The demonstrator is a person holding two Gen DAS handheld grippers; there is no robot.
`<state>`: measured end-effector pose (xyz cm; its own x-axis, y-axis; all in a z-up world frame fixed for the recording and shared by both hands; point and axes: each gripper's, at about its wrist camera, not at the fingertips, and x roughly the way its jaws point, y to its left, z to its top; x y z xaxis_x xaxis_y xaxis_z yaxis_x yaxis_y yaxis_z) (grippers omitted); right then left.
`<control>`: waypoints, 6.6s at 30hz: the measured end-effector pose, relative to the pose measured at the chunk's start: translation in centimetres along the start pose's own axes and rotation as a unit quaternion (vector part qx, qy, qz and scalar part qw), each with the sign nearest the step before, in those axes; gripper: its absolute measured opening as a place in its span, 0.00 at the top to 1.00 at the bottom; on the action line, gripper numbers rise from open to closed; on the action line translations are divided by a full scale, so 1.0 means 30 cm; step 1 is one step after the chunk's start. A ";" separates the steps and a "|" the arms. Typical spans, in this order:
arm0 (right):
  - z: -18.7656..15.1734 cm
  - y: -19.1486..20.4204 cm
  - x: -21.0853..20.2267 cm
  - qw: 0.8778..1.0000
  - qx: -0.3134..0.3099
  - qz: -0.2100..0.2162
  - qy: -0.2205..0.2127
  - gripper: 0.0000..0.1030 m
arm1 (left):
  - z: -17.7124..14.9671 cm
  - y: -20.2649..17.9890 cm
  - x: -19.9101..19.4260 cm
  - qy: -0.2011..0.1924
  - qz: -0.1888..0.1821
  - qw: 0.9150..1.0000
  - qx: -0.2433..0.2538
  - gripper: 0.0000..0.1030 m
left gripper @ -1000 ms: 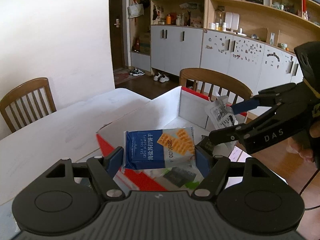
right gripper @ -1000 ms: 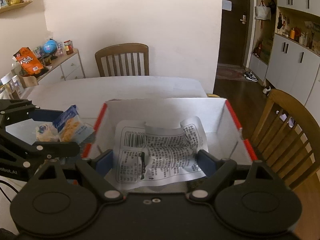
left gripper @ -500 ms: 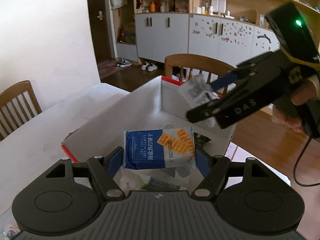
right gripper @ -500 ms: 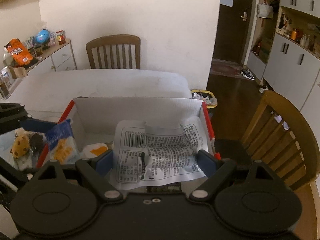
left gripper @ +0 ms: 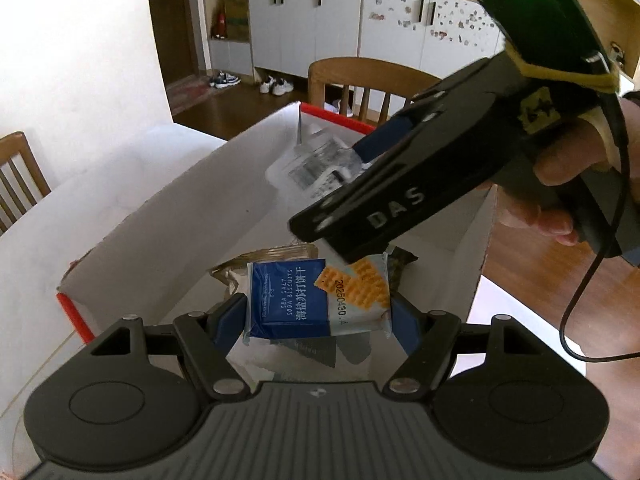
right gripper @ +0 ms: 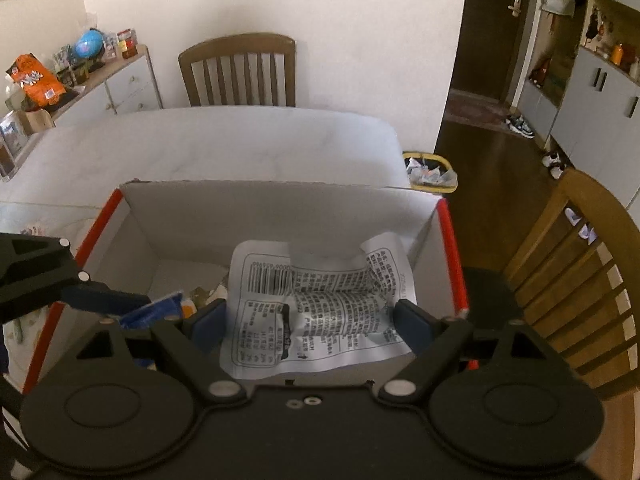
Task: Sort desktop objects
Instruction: 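Open both grippers to drop the wrapper and biscuit pack into the shoebox, then withdraw both grippers from the shoebox toward the remaining snacks, then reach the right gripper to the dark snack bag while the left gripper approaches the bread bag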
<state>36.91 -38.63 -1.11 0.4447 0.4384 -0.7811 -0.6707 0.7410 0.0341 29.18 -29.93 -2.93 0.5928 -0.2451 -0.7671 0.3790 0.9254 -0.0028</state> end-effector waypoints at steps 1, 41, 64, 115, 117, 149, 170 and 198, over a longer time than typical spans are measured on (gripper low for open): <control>0.004 -0.001 0.011 1.000 -0.002 0.004 0.005 0.14 | 0.005 -0.002 0.009 0.003 0.001 1.000 0.002 0.28; 0.055 0.018 0.215 0.996 -0.008 0.007 0.088 0.12 | 0.060 0.074 0.139 0.084 -0.065 0.990 -0.090 0.17; 0.074 0.031 0.042 0.999 0.013 0.016 0.049 0.11 | 0.001 0.093 -0.148 -0.013 -0.035 0.993 -0.115 0.05; 0.046 0.755 -0.186 0.996 0.070 0.012 -0.054 0.11 | -0.543 0.533 -0.693 -0.133 0.036 0.981 -0.135 0.05; 0.040 0.778 -0.182 0.996 0.067 0.013 -0.054 0.11 | -0.567 0.549 -0.696 -0.130 0.037 0.981 -0.138 0.05; 0.050 0.953 0.095 0.999 0.039 0.029 -0.015 0.13 | -0.760 0.795 -0.540 -0.093 0.113 0.976 -0.159 0.05; 0.088 1.011 0.222 0.999 0.036 0.034 0.006 0.18 | -0.769 0.808 -0.439 -0.089 0.120 0.984 -0.100 0.05; 0.053 0.930 0.360 0.986 0.155 0.016 0.051 0.63 | -0.769 0.849 -0.342 -0.069 0.101 0.986 -0.112 0.19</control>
<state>23.95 -12.42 -7.61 0.3538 0.4233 -0.8340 -0.4629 0.8541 0.2371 16.35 2.84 -9.94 0.7369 -0.0719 -0.6721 0.0854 0.9963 -0.0129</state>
